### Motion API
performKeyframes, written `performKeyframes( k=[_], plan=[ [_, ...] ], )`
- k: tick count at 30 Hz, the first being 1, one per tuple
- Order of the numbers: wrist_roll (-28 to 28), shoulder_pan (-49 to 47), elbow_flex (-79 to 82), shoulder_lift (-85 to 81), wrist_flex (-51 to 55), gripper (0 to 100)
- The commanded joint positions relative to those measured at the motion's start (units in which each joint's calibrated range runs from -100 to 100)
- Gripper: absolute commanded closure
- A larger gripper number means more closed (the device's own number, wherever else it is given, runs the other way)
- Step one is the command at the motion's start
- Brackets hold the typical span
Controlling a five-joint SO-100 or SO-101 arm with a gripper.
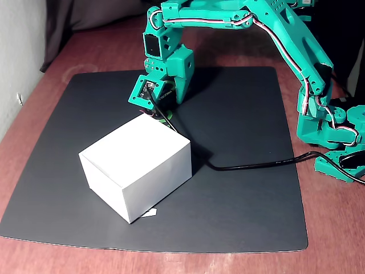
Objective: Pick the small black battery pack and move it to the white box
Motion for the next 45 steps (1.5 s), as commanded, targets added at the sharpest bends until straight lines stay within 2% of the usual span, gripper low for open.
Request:
performKeyframes(
  k=[1,6,9,11,13,16,23,33,36,45],
  plan=[
    [0.9,-4.2,3.9,0.8,1.4,81],
    [1.9,-5.7,3.9,0.8,1.5,81],
    [0.8,-5.7,3.9,0.8,1.7,71],
    [-2.0,-5.7,3.9,0.8,1.7,63],
    [-3.9,-5.7,3.9,0.8,1.7,60],
    [-6.1,-6.7,3.8,0.8,1.3,60],
    [-7.5,-7.7,2.8,0.7,-3.5,60],
    [-7.6,-17.7,2.7,-0.1,-5.5,60],
    [-9.3,-19.6,2.7,-0.1,-5.5,60],
    [-9.6,-14.4,3.7,0.0,-3.5,60]
  ],
)
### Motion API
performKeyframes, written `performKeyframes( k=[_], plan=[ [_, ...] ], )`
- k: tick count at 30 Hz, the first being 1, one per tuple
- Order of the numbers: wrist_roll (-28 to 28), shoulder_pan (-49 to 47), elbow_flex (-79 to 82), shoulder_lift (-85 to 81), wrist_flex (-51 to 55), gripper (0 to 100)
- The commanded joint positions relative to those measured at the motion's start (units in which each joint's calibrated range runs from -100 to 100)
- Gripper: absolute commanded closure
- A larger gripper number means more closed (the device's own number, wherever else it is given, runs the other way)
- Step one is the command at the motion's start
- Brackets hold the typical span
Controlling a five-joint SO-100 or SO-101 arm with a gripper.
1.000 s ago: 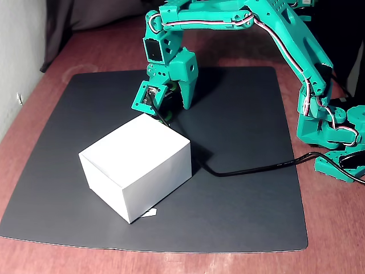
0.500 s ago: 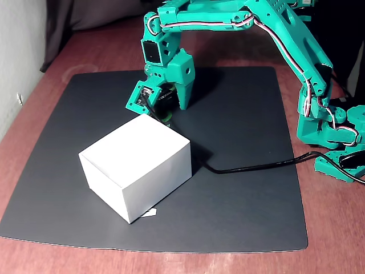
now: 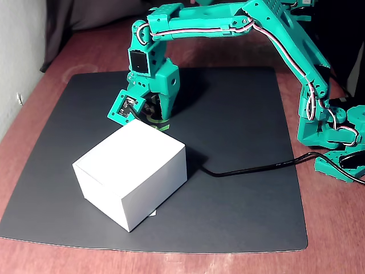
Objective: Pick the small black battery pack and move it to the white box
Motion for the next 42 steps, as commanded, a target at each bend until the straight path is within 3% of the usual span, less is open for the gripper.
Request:
performKeyframes(
  k=[1,11,25,30,37,42],
  plan=[
    [0.0,0.5,1.1,0.6,1.3,60],
    [0.0,3.9,1.1,1.2,8.1,60],
    [-0.3,10.0,1.1,1.4,7.7,60],
    [0.2,10.2,1.1,1.4,7.4,75],
    [0.5,10.3,1.1,1.4,7.8,78],
    [0.9,10.3,1.2,1.4,8.0,86]
  ],
)
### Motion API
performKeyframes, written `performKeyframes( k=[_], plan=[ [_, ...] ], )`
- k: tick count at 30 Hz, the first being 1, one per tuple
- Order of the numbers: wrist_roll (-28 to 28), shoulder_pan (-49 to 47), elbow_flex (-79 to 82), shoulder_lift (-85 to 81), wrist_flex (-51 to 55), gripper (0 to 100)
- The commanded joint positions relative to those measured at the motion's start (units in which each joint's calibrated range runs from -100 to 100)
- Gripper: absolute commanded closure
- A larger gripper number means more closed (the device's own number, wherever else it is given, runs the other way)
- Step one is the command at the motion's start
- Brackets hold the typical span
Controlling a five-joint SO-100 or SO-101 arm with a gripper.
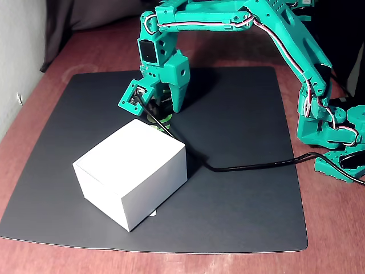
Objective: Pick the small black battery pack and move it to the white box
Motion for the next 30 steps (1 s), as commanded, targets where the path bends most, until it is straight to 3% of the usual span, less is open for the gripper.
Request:
performKeyframes(
  k=[1,19,30],
  plan=[
    [0.3,1.0,1.6,1.5,1.4,86],
    [0.3,0.1,0.6,-0.1,4.2,89],
    [0.3,-0.3,0.6,-9.7,4.3,90]
  ],
)
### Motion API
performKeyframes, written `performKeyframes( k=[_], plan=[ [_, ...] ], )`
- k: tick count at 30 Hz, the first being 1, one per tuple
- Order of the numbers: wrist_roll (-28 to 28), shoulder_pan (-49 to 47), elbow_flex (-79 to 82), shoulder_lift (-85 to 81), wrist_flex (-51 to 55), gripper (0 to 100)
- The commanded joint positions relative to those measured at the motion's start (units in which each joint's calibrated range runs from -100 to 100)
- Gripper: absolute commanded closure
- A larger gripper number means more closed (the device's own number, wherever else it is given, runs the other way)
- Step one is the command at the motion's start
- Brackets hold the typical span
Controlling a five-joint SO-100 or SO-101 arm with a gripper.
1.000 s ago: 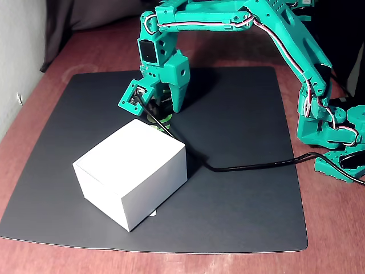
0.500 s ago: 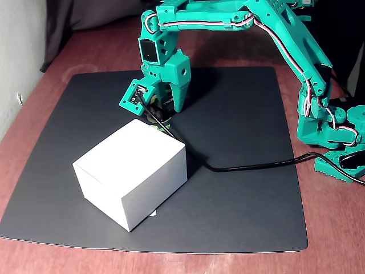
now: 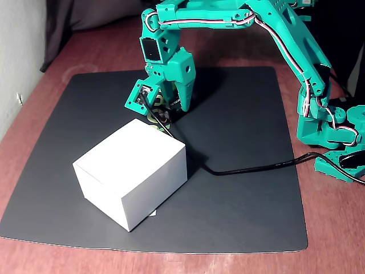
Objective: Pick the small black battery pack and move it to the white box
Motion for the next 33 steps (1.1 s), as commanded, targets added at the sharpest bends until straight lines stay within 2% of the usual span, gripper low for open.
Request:
performKeyframes(
  k=[1,11,14,19,24,28,33],
  plan=[
    [0.2,-0.3,-0.9,-6.8,0.7,90],
    [4.4,-0.7,-1.0,-22.5,0.8,90],
    [9.0,-7.4,-1.1,-30.7,0.6,90],
    [17.3,-28.8,-1.2,-42.1,-0.2,89],
    [26.0,-47.4,-1.2,-43.4,-8.6,89],
    [31.6,-52.6,0.0,-41.4,-12.7,89],
    [32.2,-55.0,0.0,-31.5,-12.7,89]
  ],
)
